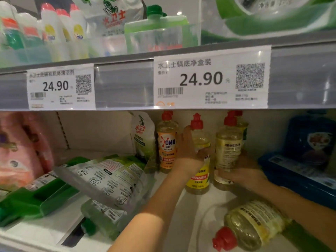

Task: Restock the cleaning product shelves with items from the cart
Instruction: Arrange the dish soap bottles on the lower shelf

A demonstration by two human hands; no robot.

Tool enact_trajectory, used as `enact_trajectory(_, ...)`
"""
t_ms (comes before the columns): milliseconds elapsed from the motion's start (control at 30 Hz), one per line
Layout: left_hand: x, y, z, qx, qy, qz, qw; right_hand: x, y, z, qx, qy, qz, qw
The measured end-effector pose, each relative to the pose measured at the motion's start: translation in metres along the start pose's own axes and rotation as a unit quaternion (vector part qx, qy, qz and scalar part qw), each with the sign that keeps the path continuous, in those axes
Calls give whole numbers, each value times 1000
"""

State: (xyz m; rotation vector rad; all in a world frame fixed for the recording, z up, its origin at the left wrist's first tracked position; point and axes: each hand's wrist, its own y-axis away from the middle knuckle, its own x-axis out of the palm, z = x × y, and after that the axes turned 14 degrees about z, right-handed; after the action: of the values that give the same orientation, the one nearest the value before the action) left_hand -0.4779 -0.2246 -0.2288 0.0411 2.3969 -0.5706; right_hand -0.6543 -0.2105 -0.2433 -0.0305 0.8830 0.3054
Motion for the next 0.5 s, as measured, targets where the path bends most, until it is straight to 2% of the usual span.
enact_trajectory(167, 3, -20, 4, -23, 24, 16, 999, -2, 39, -7, -14, -28, -22, 999)
enact_trajectory(300, 8, -38, 4, 2, 15, -6, 1000, 4, 48, -11, -16, -42, -47, 998)
enact_trajectory(367, 9, -48, 4, 12, -15, 11, 1000, 6, 51, -12, -19, -41, -58, 997)
enact_trajectory(500, 14, -64, 1, 13, 22, 33, 999, 7, 51, -12, -28, -36, -57, 997)
